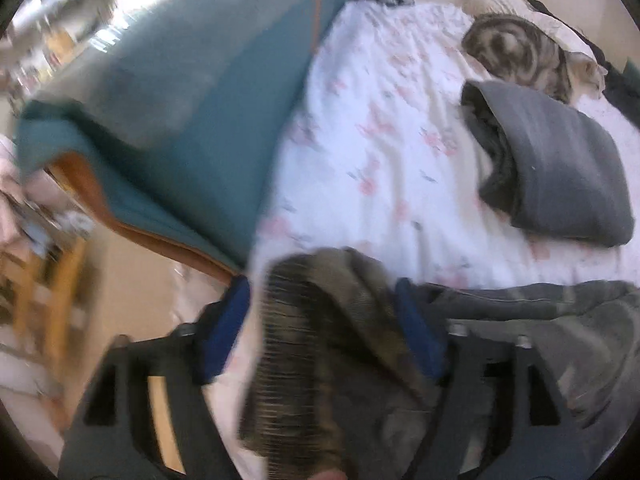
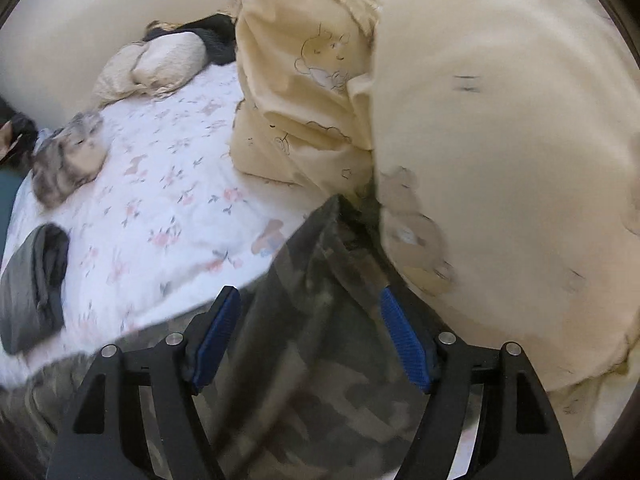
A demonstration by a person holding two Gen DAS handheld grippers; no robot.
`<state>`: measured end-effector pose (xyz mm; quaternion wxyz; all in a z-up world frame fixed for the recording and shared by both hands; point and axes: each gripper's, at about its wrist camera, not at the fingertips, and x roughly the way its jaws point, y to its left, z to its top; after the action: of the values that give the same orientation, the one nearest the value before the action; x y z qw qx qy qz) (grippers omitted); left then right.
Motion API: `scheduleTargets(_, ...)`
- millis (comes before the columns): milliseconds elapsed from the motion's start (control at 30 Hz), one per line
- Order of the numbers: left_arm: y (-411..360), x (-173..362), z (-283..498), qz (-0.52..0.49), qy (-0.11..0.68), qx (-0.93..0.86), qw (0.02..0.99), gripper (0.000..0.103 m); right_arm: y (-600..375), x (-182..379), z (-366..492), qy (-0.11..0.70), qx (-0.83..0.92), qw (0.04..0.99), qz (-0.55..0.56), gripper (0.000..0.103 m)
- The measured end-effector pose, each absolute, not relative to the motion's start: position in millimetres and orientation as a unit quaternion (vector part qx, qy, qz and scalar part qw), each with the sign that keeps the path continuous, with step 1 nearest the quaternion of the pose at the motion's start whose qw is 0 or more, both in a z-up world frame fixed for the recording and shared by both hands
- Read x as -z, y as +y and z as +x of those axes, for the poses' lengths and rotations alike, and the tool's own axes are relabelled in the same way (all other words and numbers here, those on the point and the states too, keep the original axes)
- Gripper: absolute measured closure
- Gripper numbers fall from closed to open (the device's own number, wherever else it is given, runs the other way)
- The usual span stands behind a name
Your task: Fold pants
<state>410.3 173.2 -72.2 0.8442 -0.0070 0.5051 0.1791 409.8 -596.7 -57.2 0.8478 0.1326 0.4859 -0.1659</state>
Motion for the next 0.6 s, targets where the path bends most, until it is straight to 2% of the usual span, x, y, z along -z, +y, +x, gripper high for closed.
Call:
scheduleTargets(133,182.0,53.7,388.5,0.011,0.458,-0.201,0.866,0.028,-612.1,58.3,354.6,0.467,0.172,0.851,0.170,0.028)
scheduleTargets(300,130.9,42.6,348.6,0.010,0.411,-0.130,0.902,0.028,-639.4,106.5,321.1,0.493,0.213,0.814,0.220,0.031)
scheduleTargets(333,126.1,47.7,348.4,-0.002,0.420,-0.119,0.900,0.028,-646.9,118.3,315.0,0.495,0.222,0.806,0.237,0.034)
scheduleTargets(400,119.5,67.5,353.7,-0.004,0.454,-0.118,0.883,0.028,-659.7,137.6,305.7,0.499,0.238,0.787,0.275,0.047)
scheduleTargets(500,109.1,108.4,368.9,0.077,0.489,-0.157,0.854,0.028,-674.4,161.3,295.9,0.488,0.243,0.768,0.336,0.051)
scheduleTargets(600,119.4,139.2,375.5,0.116,0.513,-0.200,0.827,0.028,-678.0,164.3,301.2,0.474,0.239,0.784,0.321,0.052)
